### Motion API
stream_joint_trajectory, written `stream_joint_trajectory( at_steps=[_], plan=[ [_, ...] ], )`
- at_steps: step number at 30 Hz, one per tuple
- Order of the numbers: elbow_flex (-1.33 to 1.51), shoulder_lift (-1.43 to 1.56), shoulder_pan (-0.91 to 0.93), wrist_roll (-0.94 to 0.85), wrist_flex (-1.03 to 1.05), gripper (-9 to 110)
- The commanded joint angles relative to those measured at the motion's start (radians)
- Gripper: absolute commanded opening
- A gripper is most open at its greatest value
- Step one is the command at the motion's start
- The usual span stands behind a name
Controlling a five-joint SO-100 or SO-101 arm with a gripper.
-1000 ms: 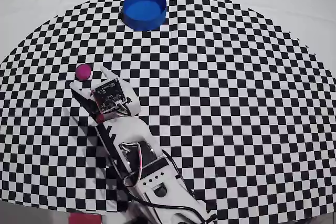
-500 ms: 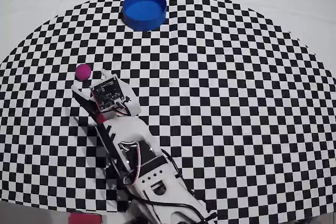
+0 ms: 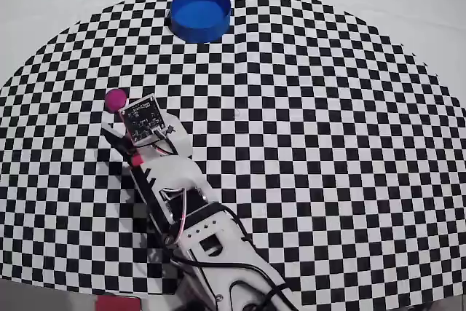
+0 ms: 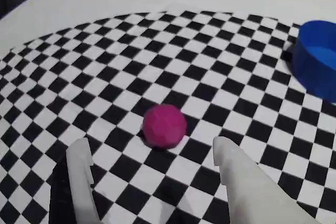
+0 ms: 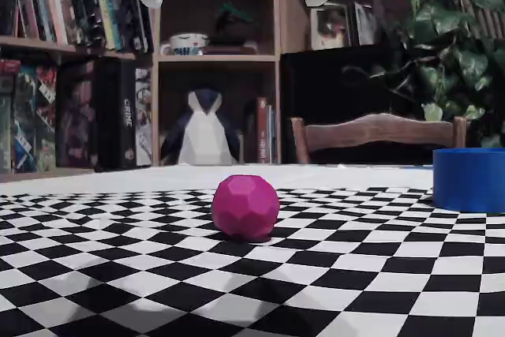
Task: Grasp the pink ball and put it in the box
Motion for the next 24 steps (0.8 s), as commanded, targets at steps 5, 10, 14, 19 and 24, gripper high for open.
stream_joint_trajectory(
  at_steps=[5, 10, 14, 19, 24],
  plan=[
    [-0.077, -0.061, -0.005, -0.003, -0.017, 26],
    [-0.109, -0.11, -0.005, -0.005, -0.018, 26],
    [-0.127, -0.147, -0.005, -0.003, -0.023, 26],
    [-0.146, -0.216, 0.0, -0.002, -0.071, 26],
    [-0.155, -0.258, 0.002, -0.005, -0.091, 26]
  ],
)
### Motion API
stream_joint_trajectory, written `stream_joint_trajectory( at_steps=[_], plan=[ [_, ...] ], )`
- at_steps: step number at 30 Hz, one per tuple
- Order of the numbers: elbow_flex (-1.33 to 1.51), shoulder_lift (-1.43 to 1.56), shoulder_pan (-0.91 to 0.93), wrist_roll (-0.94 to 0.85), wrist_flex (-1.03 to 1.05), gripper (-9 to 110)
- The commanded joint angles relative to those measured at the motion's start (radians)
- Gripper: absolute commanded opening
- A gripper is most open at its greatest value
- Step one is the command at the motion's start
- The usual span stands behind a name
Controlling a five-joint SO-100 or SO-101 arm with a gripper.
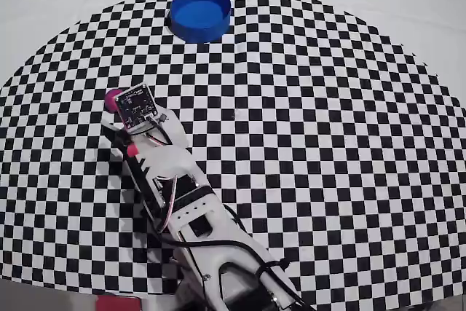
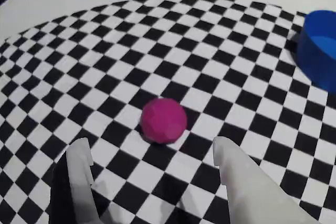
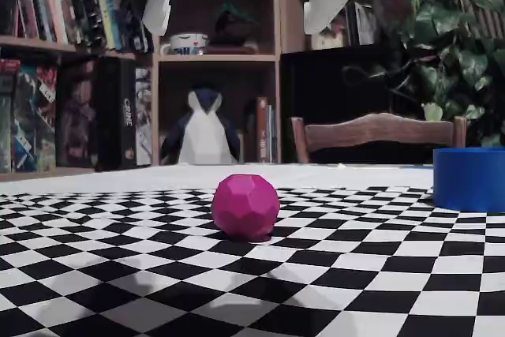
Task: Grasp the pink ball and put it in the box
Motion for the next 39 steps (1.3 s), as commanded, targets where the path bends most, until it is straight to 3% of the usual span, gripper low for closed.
stream_joint_trajectory(
  at_steps=[1, 39],
  plan=[
    [-0.057, -0.012, 0.002, -0.005, -0.018, 26],
    [-0.379, -0.492, 0.008, 0.005, -0.018, 26]
  ],
)
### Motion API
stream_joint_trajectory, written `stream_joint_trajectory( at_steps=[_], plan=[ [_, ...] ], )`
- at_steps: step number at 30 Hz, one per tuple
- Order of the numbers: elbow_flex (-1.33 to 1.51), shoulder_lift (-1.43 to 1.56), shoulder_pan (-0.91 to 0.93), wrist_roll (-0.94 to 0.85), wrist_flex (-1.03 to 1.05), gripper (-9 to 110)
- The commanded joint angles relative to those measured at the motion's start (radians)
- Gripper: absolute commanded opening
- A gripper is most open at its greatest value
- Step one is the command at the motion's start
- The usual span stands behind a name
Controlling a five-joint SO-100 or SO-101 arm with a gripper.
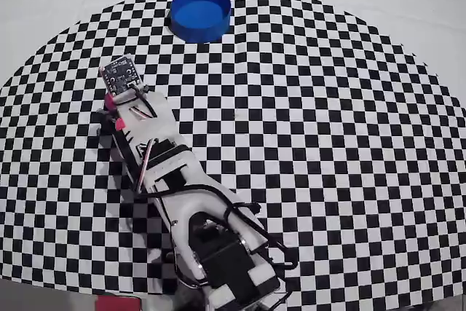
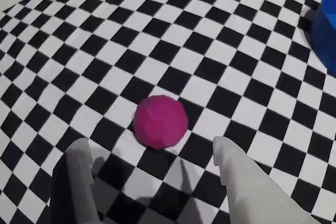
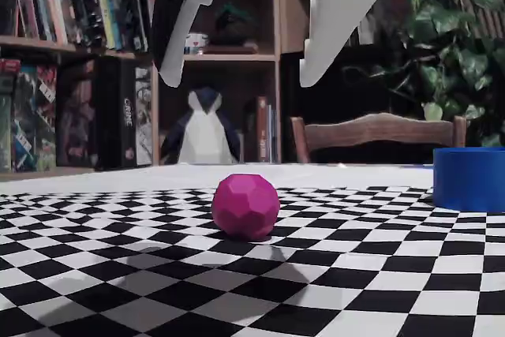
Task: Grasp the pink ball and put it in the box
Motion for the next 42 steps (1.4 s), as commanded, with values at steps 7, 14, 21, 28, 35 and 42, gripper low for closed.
stream_joint_trajectory(
  at_steps=[7, 14, 21, 28, 35, 42],
  plan=[
    [-0.081, -0.058, 0.009, 0.005, -0.017, 26],
    [-0.127, -0.124, 0.015, 0.005, -0.017, 26],
    [-0.176, -0.195, 0.029, 0.005, -0.017, 26],
    [-0.215, -0.253, 0.028, 0.005, -0.017, 26],
    [-0.235, -0.282, 0.02, 0.005, -0.018, 26],
    [-0.268, -0.33, 0.02, 0.005, -0.018, 27]
  ],
)
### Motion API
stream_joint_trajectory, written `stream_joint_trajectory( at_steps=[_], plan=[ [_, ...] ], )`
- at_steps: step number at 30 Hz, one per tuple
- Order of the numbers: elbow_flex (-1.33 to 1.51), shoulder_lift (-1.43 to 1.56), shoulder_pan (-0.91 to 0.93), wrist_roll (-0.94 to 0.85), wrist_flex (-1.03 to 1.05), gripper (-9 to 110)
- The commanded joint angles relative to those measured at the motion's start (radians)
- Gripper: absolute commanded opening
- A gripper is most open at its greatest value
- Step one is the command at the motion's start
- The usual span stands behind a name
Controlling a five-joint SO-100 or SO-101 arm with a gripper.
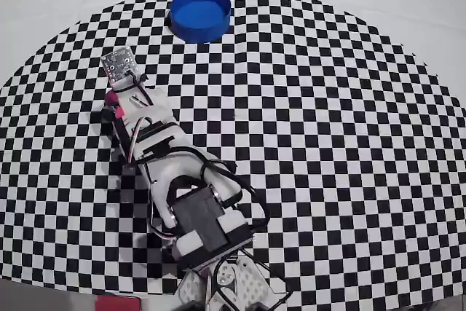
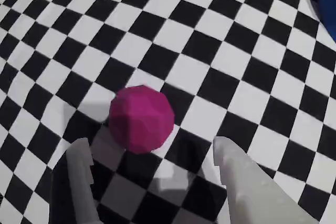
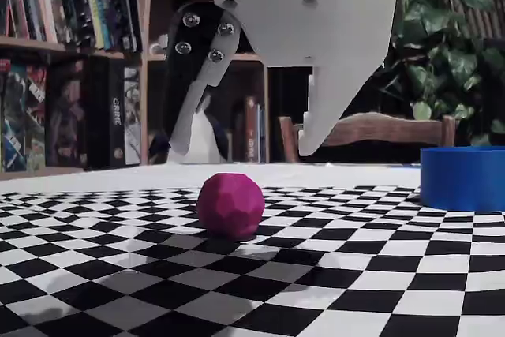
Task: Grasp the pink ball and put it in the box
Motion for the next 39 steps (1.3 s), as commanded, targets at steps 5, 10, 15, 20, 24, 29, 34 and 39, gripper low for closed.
stream_joint_trajectory(
  at_steps=[5, 10, 15, 20, 24, 29, 34, 39],
  plan=[
    [-0.077, -0.031, -0.005, 0.005, -0.014, 27],
    [-0.098, -0.058, -0.006, 0.005, -0.014, 27],
    [-0.115, -0.08, -0.008, 0.005, -0.014, 27],
    [-0.132, -0.1, -0.011, 0.005, -0.014, 27],
    [-0.144, -0.117, -0.011, 0.005, -0.014, 27],
    [-0.16, -0.133, -0.012, 0.005, -0.014, 27],
    [-0.169, -0.146, -0.012, 0.005, -0.014, 27],
    [-0.179, -0.156, -0.018, 0.005, -0.014, 27]
  ],
)
